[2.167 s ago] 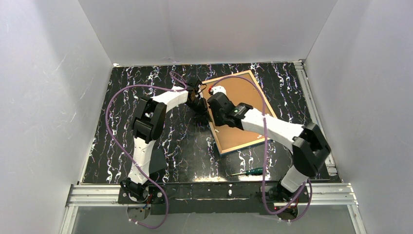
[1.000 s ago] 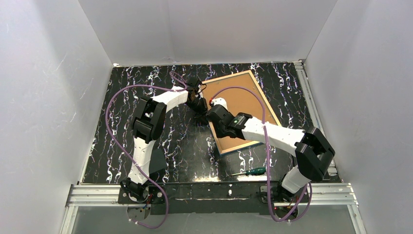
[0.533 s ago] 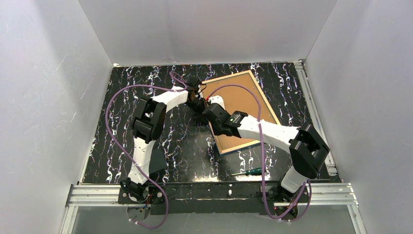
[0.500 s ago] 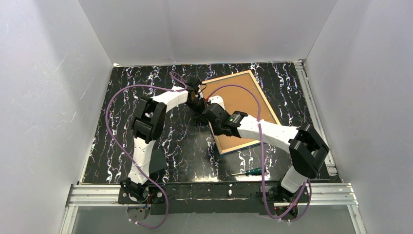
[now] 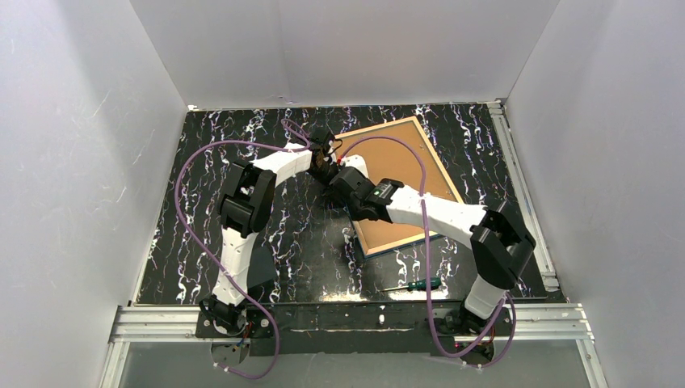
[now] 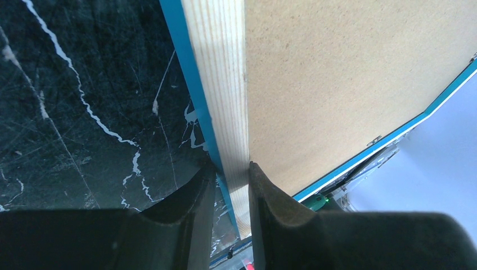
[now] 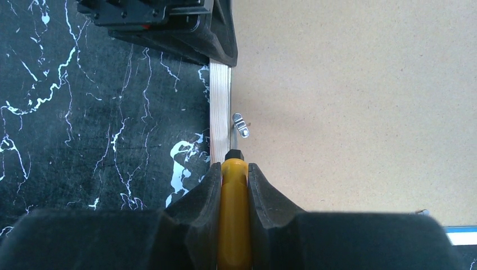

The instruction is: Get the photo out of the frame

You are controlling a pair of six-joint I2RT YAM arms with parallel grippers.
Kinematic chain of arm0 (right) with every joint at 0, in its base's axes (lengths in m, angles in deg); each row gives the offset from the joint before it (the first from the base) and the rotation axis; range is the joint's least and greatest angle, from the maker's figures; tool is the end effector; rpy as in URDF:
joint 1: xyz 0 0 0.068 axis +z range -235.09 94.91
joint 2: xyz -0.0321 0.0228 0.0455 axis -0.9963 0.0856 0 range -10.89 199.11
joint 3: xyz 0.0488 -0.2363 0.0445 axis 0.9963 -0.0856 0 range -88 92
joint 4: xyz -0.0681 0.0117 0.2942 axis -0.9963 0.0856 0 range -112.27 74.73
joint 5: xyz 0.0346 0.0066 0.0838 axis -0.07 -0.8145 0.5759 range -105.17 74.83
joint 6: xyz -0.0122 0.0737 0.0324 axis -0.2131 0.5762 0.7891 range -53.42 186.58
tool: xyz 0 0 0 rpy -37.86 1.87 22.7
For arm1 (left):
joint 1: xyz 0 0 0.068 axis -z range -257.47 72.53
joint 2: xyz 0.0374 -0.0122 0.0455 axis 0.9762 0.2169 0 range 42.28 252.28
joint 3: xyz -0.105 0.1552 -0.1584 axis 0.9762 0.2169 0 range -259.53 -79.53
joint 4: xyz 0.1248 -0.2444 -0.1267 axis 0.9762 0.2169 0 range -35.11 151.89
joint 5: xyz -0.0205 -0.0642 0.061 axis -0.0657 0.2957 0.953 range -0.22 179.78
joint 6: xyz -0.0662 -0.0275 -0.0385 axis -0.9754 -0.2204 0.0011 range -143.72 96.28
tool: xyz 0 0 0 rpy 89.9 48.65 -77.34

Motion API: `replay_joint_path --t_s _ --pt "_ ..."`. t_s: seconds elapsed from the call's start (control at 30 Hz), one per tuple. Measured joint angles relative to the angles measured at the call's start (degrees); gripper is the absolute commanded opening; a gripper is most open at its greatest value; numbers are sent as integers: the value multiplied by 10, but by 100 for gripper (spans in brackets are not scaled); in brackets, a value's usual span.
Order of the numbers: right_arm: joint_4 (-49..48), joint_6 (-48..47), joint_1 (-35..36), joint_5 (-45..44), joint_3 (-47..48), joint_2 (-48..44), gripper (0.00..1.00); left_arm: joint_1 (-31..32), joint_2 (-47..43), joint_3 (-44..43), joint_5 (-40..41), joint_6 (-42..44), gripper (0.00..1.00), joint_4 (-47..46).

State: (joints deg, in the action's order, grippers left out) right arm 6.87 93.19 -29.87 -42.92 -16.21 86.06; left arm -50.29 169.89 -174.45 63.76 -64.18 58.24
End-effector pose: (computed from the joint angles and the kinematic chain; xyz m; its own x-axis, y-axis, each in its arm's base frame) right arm 0.2633 0.3215 0.1682 -0.6703 -0.2703 -0.6911 -0.3038 0.9497 -0.0768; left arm 0.4748 -0.2788 0.1140 -0.8695 -0.2090 -0.4476 0.2127 0.6594 -0.7211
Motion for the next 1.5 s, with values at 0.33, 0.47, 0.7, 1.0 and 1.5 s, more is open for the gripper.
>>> replay_joint_path --t_s 0.33,0.47,0.7,1.0,1.5 --pt "12 -15 -16 4 32 13 1 0 0 -1 0 0 0 1" --pt "18 -33 -33 -4 53 -9 1 0 6 -13 0 0 15 14" --pt "42 -48 -76 -6 7 -217 1 -2 34 -76 3 14 52 80" --pt "108 -23 -199 26 -198 -448 1 -10 3 -52 18 24 62 113" --pt "158 71 -274 87 -263 -522 1 9 -139 -7 -14 74 61 161"
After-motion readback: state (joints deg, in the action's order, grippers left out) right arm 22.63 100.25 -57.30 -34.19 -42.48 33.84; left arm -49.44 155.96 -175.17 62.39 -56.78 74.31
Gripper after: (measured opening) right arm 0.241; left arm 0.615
